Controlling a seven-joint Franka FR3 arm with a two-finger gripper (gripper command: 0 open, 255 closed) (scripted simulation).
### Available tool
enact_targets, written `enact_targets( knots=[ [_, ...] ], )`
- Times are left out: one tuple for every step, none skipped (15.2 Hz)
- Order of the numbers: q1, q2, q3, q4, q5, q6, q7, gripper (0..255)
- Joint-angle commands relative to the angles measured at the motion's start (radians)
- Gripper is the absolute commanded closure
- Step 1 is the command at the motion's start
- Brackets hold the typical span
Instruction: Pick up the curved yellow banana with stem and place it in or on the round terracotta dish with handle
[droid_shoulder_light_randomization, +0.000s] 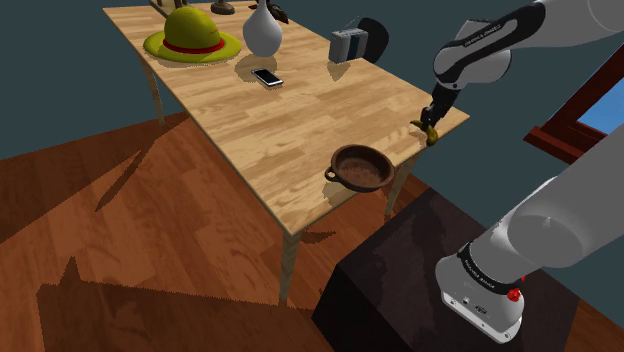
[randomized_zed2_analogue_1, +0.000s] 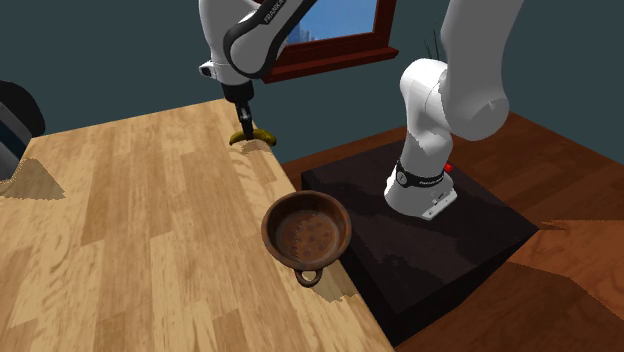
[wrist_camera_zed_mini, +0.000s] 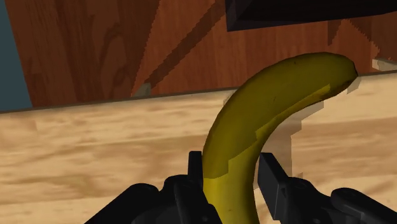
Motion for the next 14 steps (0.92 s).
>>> enact_targets(
  knots=[
    [0.0,-0.02,0.0,0.007,-0.013,-0.024,0.007,255],
    [0.0,-0.03,0.001,0.012,-0.019,-0.039,0.012,255],
    [-0.001,-0.04,0.002,0.018,-0.025,-0.053,0.016,255],
    [-0.001,-0.05,0.003,0.023,-0.031,-0.067,0.019,255],
    [-0.001,-0.06,0.004,0.029,-0.036,-0.082,0.023,255],
    [-0.001,-0.069,0.005,0.035,-0.041,-0.096,0.026,255],
    [-0.001,-0.078,0.007,0.041,-0.046,-0.11,0.029,255],
    [-0.001,-0.087,0.008,0.047,-0.05,-0.125,0.032,255],
    [-0.001,-0.096,0.01,0.054,-0.054,-0.139,0.035,255],
    [-0.002,-0.104,0.011,0.061,-0.058,-0.153,0.038,255],
    [-0.002,-0.112,0.013,0.068,-0.061,-0.167,0.04,255],
    [-0.002,-0.12,0.014,0.075,-0.064,-0.182,0.042,255],
    [-0.002,-0.127,0.016,0.082,-0.067,-0.196,0.044,255],
    [-0.002,-0.135,0.018,0.09,-0.07,-0.21,0.046,255]
  ],
)
